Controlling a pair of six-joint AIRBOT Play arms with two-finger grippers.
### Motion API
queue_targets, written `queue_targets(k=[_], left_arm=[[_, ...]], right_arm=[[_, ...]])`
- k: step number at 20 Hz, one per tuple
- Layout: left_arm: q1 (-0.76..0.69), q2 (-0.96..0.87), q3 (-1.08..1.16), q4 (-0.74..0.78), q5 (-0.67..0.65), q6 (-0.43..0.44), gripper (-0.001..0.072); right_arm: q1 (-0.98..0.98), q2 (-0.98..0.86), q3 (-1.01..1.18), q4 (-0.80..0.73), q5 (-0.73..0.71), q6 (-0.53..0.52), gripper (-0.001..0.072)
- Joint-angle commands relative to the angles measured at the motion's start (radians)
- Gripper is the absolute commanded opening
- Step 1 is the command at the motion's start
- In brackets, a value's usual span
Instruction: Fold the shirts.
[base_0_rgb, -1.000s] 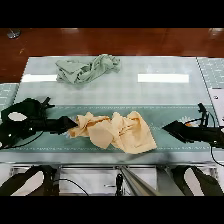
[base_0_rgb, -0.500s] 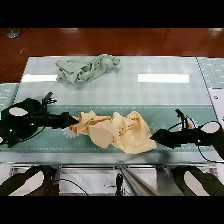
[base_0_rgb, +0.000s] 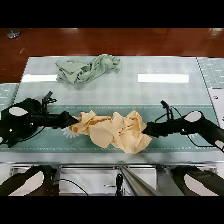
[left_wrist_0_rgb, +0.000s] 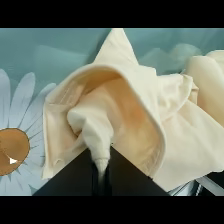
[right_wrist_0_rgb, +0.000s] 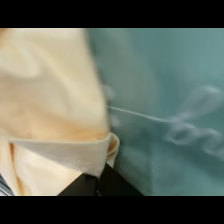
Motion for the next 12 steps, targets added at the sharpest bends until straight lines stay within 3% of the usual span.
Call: queue_targets(k=[1,4,7,10,12], left_arm=[[0.014,0.009,0.056,-0.048,-0.048,-0.001,0.002],[0.03,0.079,0.257,-0.185,-0.103,-0.002,0.0019],[0.029,0.174,0.546,-0.296,-0.011,-0.033,0.0019],[0.035,0.253,0.81,-0.272,0.098,-0.072,0.0019],[0.056,0.298,0.969,-0.153,0.13,-0.177,0.0019]], right_arm=[[0.063,-0.034,0.133,0.018,0.039,-0.011,0.0034],[0.022,0.018,0.418,-0.12,0.135,0.089,0.0034],[-0.038,0.069,0.857,-0.282,0.199,0.203,0.0033],[-0.055,0.121,1.244,-0.397,0.265,0.246,0.0034],[-0.055,0.201,1.384,-0.422,0.293,0.262,0.0033]])
